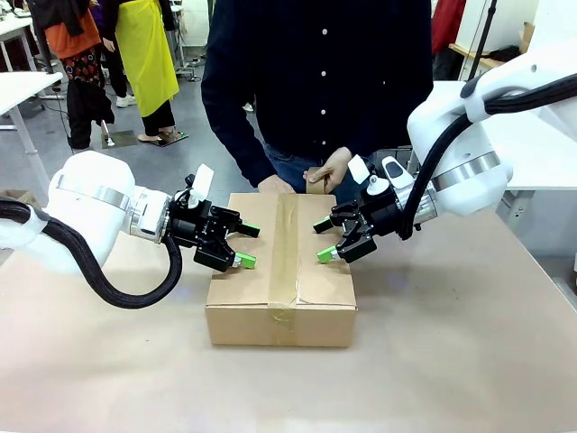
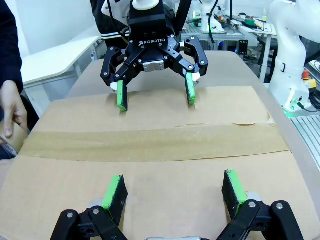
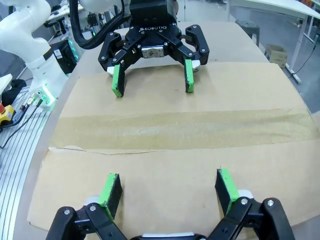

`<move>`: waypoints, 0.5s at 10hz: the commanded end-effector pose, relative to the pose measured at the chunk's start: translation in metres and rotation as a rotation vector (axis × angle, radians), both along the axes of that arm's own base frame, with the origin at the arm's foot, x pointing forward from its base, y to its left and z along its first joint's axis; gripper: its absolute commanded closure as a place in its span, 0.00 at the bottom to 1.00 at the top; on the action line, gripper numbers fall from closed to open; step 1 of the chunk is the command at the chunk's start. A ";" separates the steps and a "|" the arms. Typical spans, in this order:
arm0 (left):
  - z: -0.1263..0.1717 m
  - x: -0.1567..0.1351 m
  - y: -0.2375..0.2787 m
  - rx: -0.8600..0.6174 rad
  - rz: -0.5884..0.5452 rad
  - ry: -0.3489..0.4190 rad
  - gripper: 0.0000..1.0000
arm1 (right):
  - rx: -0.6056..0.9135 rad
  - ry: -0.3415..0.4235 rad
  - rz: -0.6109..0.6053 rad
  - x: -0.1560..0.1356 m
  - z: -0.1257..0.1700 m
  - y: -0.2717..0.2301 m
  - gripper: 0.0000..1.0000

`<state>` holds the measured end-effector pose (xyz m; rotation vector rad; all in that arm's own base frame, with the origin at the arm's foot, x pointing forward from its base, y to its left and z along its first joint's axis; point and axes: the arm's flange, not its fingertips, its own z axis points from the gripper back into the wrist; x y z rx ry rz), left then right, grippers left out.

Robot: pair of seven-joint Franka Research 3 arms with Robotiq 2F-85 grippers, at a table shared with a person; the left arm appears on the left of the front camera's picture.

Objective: Pack the gift set into the box.
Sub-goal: Press and hold the closed box until the human finishes sealing it.

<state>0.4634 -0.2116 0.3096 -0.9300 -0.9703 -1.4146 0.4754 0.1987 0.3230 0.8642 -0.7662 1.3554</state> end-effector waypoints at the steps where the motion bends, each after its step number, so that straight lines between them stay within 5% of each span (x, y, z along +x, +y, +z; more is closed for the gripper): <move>1: -0.001 -0.001 0.000 0.002 -0.002 -0.004 0.00 | 0.001 0.009 -0.005 0.001 -0.001 -0.001 0.00; 5: -0.001 -0.001 0.000 0.002 -0.002 -0.004 0.00 | 0.001 0.009 -0.005 0.001 -0.001 -0.001 0.00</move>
